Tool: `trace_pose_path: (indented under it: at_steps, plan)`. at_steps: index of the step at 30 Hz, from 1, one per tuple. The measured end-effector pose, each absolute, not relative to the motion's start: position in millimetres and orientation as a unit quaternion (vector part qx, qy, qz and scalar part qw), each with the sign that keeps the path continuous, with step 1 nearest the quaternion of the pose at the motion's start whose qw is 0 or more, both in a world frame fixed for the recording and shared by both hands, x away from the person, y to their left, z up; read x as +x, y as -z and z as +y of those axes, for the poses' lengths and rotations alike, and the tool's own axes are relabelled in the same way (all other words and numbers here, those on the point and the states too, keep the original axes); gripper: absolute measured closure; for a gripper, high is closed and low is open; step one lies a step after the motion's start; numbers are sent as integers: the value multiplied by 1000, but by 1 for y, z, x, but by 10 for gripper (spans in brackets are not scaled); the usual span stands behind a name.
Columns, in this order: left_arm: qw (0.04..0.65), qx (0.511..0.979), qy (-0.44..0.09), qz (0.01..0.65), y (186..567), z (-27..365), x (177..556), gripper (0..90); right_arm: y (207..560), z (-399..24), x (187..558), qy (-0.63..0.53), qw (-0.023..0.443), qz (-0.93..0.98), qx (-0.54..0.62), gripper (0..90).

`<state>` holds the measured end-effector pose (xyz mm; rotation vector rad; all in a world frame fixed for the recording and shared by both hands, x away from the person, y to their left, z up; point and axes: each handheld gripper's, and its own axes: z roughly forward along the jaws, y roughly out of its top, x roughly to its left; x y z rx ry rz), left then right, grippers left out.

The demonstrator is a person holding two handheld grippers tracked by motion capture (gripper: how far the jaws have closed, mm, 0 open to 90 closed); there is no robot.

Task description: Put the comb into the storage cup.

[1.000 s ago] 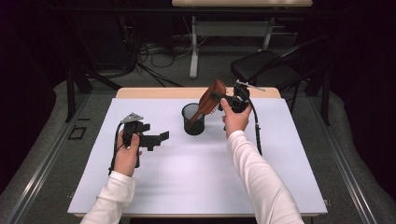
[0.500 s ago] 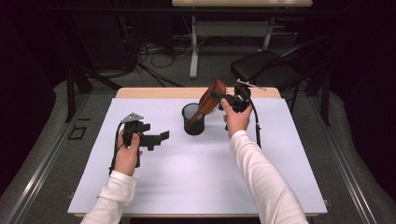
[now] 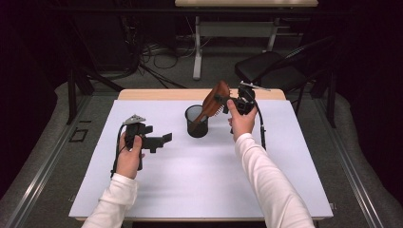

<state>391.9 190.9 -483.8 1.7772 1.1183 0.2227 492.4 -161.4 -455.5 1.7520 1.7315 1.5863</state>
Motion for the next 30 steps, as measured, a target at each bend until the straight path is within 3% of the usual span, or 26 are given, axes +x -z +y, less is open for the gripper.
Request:
trace_pose_path:
  at_steps: [10, 30]
  plan:
    - [495, 731, -91, 461, 483, 191, 392, 9, 454, -164, 491, -537, 108, 602, 581, 10]
    - [498, 730, -89, 460, 482, 192, 391, 9, 450, -168, 488, -522, 115, 625, 569, 0]
